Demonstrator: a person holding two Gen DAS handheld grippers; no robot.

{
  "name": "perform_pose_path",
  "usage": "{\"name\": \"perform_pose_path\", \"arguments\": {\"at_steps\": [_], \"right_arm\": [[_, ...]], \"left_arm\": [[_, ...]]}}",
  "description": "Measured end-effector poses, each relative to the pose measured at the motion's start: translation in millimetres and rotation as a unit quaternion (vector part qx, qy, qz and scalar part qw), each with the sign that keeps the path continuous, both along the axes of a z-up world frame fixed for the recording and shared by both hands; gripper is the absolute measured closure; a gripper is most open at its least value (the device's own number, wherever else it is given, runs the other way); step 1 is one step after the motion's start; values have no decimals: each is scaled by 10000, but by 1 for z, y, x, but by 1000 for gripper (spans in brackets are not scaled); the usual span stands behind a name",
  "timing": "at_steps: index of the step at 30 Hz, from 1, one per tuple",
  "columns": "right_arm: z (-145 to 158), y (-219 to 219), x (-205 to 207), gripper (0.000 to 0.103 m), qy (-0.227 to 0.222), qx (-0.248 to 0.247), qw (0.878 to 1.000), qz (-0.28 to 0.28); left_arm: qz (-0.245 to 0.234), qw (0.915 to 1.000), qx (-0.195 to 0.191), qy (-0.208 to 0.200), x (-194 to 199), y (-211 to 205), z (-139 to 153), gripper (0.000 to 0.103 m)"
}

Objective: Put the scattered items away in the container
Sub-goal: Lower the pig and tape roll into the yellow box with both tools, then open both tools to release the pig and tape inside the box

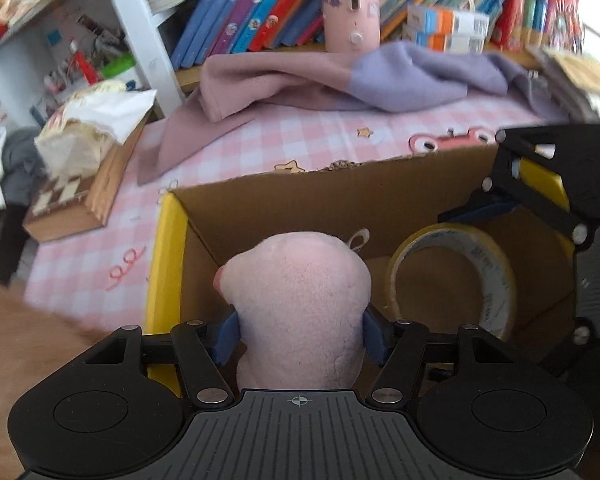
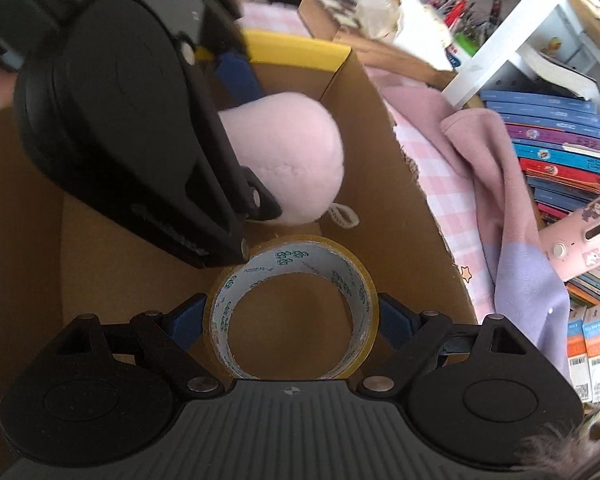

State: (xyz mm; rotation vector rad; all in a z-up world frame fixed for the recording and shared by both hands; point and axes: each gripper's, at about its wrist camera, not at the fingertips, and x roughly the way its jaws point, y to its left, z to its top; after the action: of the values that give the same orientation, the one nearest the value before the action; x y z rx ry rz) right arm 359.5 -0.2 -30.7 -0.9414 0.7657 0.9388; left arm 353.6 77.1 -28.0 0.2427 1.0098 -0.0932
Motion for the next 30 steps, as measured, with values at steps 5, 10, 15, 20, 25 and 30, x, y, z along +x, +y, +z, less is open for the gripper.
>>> {"name": "perform_pose_path", "arguments": {"at_steps": [5, 10, 15, 20, 25, 30], "right_arm": [[-3, 2, 1, 15, 41, -93, 9999, 82], [-3, 0, 0, 14, -27, -75, 10000, 43], [0, -4, -5, 6, -200, 57, 9998, -61], [18, -10, -14, 5, -297, 355, 9988, -178], [40, -22, -29, 5, -442, 682, 9962, -317], [61, -31, -43, 5, -521, 1062, 9916, -518]], "left_arm": [[-232, 9995, 150, 145, 6, -13, -7, 37], [-293, 9986, 421, 108, 7, -20, -12, 32], [-341, 9979, 518, -168, 0, -22, -3, 18], [-374, 9966, 510, -520, -13, -22, 16, 14], [-242, 9951, 417, -863, -29, -20, 37, 14], [-131, 9918, 329, -1225, -51, -19, 58, 13]]}}
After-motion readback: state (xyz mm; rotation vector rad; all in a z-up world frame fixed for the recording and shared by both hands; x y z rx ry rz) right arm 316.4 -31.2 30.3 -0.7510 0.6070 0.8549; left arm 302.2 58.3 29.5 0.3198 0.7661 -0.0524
